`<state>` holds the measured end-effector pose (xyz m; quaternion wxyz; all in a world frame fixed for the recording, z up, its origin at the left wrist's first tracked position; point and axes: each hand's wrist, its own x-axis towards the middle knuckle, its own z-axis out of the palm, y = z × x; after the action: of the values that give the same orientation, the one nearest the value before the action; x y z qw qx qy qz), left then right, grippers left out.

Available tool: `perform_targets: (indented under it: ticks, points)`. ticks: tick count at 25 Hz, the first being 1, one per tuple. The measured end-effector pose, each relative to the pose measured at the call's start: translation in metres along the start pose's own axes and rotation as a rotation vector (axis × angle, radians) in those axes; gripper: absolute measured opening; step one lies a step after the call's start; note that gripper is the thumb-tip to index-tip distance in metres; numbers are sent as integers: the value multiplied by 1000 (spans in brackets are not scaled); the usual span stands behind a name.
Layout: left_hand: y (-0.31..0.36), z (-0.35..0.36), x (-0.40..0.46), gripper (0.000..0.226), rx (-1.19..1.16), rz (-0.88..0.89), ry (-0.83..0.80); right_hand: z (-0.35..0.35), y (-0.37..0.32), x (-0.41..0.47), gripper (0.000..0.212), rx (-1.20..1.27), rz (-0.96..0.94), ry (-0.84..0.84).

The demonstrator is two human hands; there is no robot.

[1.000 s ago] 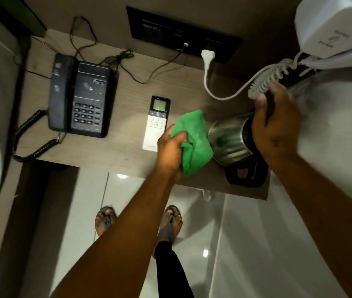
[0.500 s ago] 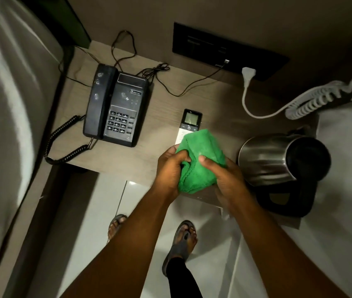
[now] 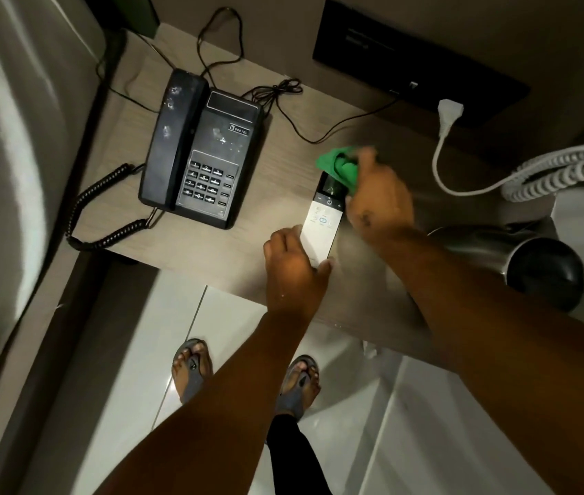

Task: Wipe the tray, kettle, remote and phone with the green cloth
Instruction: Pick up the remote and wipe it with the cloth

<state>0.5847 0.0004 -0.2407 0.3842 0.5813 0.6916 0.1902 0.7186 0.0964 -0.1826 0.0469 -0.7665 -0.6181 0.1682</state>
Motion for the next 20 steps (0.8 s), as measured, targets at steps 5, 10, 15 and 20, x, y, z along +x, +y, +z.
perform_targets:
  ticks: [5, 10, 15, 20]
  points:
    - [-3, 6, -3, 73, -25, -72, 13, 24, -1, 2, 55, -130, -93, -129]
    - [-3, 5, -5, 62, -104, -107, 67, 23, -3, -46, 35, 34, -204, -73]
    - [-9, 9, -6, 68, -97, -72, 78, 16, 0, 17, 45, 8, -65, -80]
    - [-10, 9, -9, 65, -120, -78, 55, 27, -1, -22, 36, 135, -36, -60]
